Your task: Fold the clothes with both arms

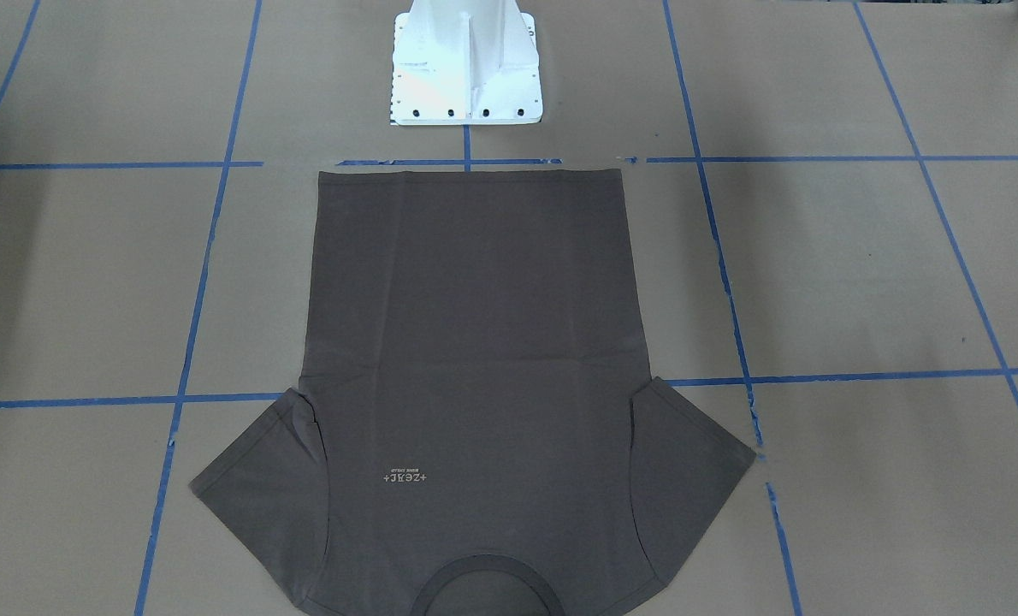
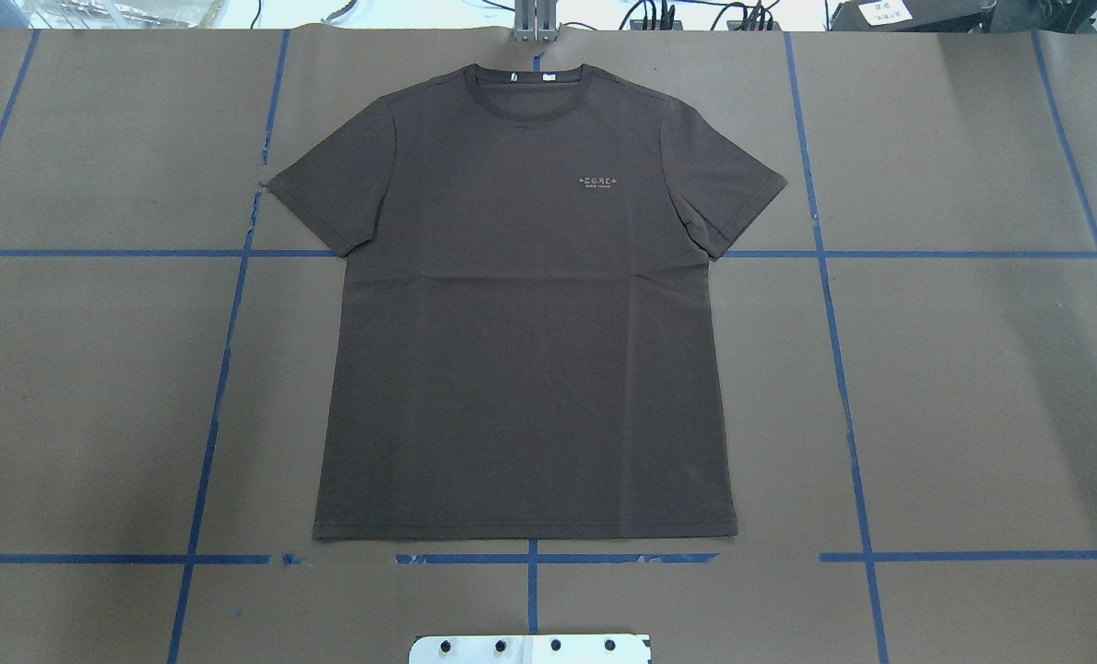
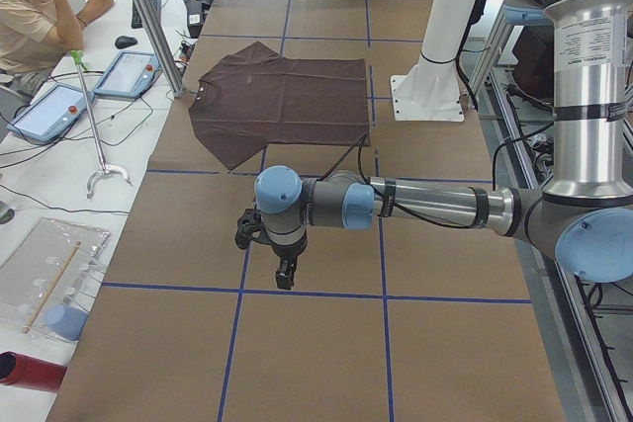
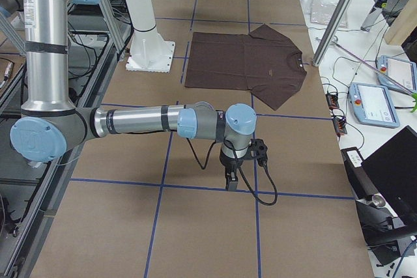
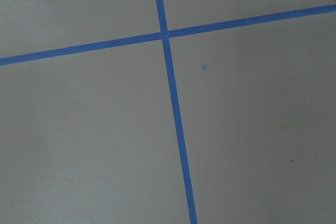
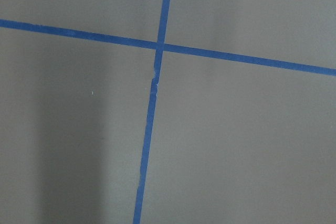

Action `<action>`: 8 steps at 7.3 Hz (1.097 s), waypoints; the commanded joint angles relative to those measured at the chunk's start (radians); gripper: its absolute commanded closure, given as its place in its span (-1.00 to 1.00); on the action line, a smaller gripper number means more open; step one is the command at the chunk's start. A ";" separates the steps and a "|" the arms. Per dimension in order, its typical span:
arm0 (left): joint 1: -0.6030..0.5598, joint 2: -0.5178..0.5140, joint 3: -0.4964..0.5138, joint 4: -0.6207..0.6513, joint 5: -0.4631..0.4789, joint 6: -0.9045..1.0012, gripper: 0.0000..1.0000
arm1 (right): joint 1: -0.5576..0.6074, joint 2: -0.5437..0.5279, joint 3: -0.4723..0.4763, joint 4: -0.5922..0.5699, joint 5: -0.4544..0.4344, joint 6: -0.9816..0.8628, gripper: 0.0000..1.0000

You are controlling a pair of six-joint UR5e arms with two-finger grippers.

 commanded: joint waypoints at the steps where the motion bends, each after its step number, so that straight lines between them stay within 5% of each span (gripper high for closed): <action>1: 0.001 -0.003 -0.009 0.000 0.043 0.005 -1.00 | -0.002 -0.002 0.002 0.000 0.000 -0.003 -1.00; 5: 0.005 -0.018 -0.051 -0.058 0.043 0.006 -1.00 | -0.081 0.053 0.059 0.023 -0.009 0.015 -1.00; 8: 0.005 -0.108 -0.048 -0.412 0.192 -0.035 -1.00 | -0.083 0.103 0.027 0.234 -0.018 0.099 -1.00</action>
